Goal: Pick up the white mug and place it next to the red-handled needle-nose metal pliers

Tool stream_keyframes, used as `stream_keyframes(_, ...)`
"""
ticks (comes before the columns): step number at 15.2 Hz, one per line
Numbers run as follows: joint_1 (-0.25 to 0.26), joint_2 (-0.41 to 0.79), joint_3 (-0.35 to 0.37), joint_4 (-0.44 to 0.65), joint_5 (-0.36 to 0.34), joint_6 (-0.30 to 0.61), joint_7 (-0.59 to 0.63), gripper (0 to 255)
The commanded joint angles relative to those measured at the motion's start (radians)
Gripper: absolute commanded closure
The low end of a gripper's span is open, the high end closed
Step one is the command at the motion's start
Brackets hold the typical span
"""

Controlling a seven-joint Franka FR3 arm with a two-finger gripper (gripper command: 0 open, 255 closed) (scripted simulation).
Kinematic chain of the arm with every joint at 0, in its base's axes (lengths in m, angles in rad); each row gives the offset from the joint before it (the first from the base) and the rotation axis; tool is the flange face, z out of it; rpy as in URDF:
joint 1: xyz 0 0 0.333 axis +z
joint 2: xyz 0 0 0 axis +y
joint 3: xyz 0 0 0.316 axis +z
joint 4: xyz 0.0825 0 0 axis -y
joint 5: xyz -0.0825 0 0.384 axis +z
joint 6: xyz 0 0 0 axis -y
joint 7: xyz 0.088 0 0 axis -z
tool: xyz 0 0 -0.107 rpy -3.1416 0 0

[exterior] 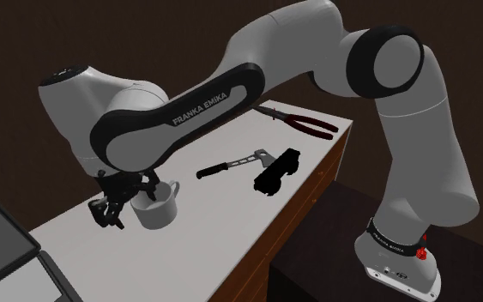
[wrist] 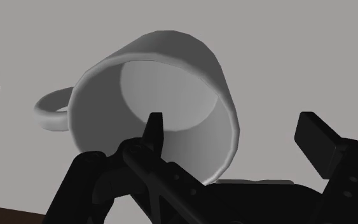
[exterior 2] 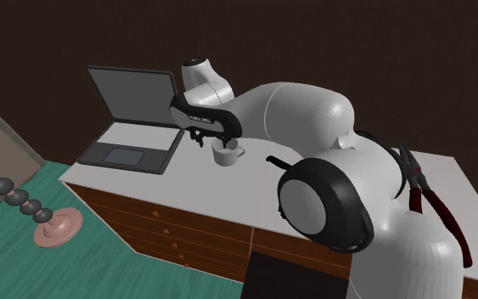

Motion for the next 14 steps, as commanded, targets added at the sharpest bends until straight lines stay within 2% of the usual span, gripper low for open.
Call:
stream_keyframes(1,-0.001,0.0,0.0,-0.002,0.0,0.003,0.0,0)
stream_keyframes(5,-0.001,0.0,0.0,-0.002,0.0,0.003,0.0,0)
stream_keyframes(6,-0.001,0.0,0.0,-0.002,0.0,0.003,0.0,255)
stream_keyframes(14,-0.001,0.0,0.0,-0.002,0.0,0.003,0.0,255)
